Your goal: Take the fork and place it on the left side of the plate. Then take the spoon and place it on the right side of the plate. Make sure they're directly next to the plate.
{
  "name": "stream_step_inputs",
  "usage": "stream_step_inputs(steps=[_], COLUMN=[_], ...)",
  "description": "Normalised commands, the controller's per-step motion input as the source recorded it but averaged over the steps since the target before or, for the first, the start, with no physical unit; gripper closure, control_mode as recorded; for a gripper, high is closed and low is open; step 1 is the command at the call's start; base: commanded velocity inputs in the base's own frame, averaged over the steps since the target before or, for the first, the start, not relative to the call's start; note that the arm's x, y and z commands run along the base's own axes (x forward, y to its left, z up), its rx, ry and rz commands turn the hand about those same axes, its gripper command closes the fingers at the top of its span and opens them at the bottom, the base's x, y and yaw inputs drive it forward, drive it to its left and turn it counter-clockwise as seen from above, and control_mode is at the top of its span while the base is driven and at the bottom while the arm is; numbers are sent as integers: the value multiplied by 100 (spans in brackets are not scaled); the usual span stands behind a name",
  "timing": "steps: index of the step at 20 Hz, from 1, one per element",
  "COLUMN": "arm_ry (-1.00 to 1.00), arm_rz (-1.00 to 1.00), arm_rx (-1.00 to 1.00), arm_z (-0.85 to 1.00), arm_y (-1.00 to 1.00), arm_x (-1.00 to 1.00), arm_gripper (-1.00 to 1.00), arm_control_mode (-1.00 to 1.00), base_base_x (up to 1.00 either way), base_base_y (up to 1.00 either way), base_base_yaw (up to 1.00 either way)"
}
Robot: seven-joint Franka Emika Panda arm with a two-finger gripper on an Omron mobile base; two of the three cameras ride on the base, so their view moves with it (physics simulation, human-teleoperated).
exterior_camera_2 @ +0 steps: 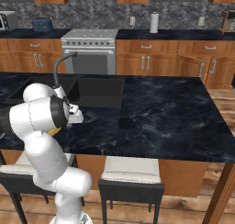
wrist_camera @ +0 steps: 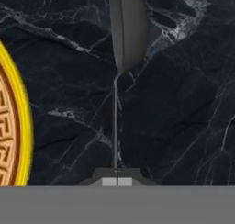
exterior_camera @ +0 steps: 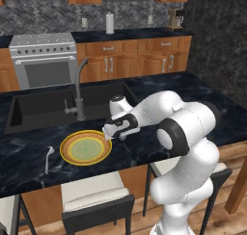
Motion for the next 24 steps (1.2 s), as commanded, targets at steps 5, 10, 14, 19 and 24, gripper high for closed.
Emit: stream_step_inputs(steps=[5, 10, 14, 19, 24], arm_ry=[0, 0, 0, -4, -11], arm_rz=[0, 0, 0, 0, -2], arm_rx=[4, 3, 3, 3, 2], arm_z=[-25, -26, -25, -13, 7], arm_y=[0, 0, 0, 0, -5], arm_x=[15, 4, 0, 0, -18], arm_gripper=[100, 100, -100, -100, -100], arm_control_mode=[-100, -100, -100, -100, -100], base_base_x=[0, 0, 0, 0, 0], base_base_y=[0, 0, 0, 0, 0], base_base_yaw=[0, 0, 0, 0, 0])
